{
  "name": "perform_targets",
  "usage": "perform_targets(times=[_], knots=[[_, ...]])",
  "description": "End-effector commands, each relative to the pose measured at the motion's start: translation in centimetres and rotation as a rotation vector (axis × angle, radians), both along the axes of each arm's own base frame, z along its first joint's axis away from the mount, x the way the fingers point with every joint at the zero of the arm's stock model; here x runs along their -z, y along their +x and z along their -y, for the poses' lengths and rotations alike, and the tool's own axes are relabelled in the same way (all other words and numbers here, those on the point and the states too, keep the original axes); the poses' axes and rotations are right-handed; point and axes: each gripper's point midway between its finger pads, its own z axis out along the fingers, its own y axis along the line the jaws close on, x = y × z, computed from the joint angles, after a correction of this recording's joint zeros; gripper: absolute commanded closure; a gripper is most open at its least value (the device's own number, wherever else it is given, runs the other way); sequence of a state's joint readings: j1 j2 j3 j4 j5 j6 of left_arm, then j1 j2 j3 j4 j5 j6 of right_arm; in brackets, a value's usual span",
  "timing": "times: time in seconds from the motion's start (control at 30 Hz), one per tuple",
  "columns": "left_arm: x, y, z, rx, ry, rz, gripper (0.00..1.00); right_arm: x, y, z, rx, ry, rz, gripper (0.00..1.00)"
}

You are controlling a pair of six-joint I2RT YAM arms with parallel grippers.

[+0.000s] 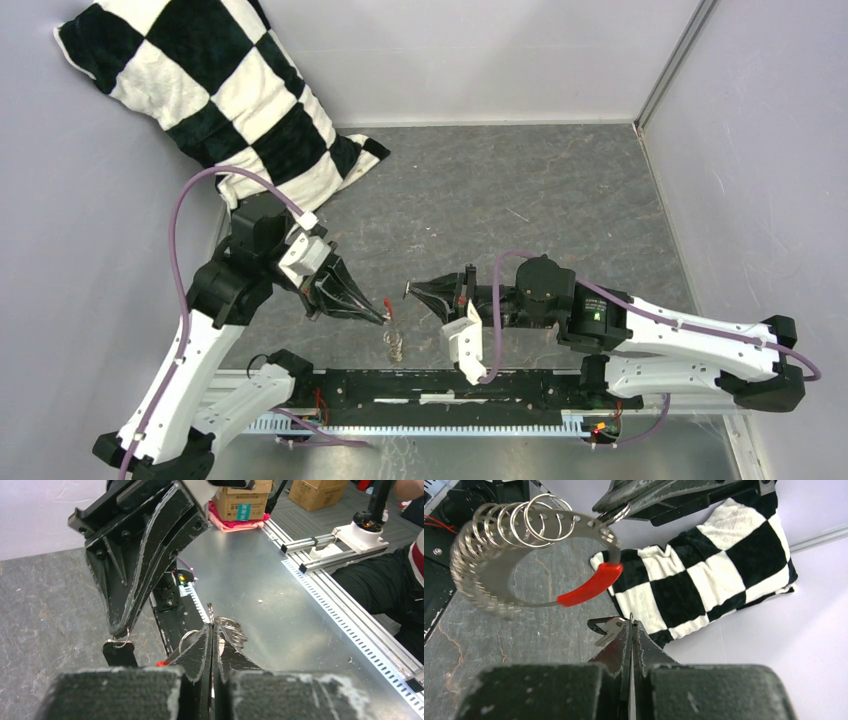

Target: Put the keys on the keyring

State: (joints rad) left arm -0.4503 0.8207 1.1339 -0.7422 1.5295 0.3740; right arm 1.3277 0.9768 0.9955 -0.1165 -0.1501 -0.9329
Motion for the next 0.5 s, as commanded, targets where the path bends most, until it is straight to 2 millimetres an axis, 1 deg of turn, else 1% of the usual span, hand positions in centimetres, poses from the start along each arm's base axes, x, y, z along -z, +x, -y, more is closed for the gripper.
perform_targets(times=[0.0,0.13,0.23,0.33,0.47], knots=[[-3.2,-3.2,-1.1,0.134,-0.038,-0.004,0.98,-3.5,-1.6,-0.1,-0.085,0.101,0.037,0.99],[-4.9,-4.1,-1.1,0.181,-0.058,0.047,0.98,-5.0,-1.9,0.7,-0.089,0.142,0.026,0.99],[-5.9,-4.6,-1.1,0.211,-0.072,0.078,0.98,-5.3,-1.9,1.1,-0.084,0.153,0.018,0.99],[-6.0,-5.1,-1.1,0.233,-0.073,0.077,0.98,-6.1,-1.8,1.5,-0.076,0.167,0.033,0.99],[-5.9,-5.5,-1.3,0.245,-0.072,0.074,0.98,-7.4,-2.6,1.7,-0.116,0.198,0.052,0.99]])
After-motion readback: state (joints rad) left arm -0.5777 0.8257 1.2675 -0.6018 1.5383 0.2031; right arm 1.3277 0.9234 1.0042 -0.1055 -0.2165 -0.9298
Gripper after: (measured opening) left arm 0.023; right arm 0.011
